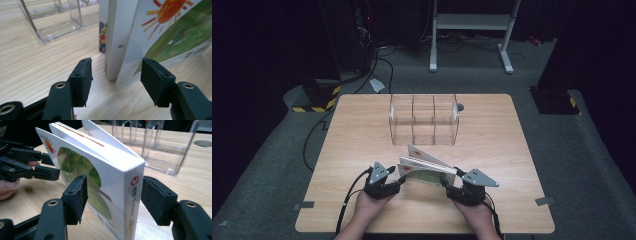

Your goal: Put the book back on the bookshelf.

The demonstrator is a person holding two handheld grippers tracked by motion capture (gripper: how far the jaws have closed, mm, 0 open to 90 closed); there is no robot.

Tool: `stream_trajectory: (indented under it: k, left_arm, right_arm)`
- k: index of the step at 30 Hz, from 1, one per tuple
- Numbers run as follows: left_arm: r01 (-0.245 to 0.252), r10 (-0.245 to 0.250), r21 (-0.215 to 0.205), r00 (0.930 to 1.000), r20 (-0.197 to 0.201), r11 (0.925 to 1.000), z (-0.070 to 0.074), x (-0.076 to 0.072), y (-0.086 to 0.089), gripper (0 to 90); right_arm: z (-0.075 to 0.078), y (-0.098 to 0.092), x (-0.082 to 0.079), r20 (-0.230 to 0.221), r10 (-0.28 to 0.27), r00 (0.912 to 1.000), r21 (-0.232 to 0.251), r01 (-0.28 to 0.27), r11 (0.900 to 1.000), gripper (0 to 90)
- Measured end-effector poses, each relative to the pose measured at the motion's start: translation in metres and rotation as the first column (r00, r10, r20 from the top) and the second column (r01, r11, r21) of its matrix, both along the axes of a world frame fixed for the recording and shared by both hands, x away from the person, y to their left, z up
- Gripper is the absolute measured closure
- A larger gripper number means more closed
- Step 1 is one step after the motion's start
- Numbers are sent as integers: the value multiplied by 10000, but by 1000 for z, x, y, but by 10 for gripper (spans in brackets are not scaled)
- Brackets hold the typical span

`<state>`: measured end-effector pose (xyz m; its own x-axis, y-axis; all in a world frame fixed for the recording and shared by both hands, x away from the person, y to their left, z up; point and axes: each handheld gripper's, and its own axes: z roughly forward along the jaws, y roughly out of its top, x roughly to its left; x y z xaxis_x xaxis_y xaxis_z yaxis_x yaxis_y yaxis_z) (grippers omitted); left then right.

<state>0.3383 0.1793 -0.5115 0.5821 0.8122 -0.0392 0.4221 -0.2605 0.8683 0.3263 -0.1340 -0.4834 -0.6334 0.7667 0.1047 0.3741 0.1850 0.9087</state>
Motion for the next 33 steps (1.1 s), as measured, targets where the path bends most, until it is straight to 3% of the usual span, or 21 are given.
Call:
stream_trajectory:
  k: [6,11,15,18,23,28,33]
  left_arm:
    - [-245,245,137,9997,36,9996,0,-2,10,396]
    - [-810,818,361,9964,-206,9961,-1,-1,27,384]
    - [-1340,1374,871,9899,-342,9871,-3,2,40,373]
    - [-1797,1866,1298,9815,-428,9751,-4,6,50,373]
    - [-2296,2384,1439,9700,-469,9626,-5,9,63,372]
    - [-2421,2492,1121,9669,-543,9638,-3,10,64,370]
    - [-2360,2456,1378,9677,-571,9619,-4,11,61,369]
  right_arm:
    - [3,2,8,146,379,9992,-97,-378,9992,378]
    - [6,4,11,315,644,9974,-100,-641,9979,423]
    - [6,6,11,588,672,9960,-281,-656,9974,440]
    - [6,6,12,531,626,9966,-280,-612,9977,427]
    - [4,7,12,791,922,9926,-695,-868,9938,466]
    - [4,7,12,707,964,9928,-881,-901,9920,474]
    - [9,4,15,284,907,9955,-626,-888,9941,433]
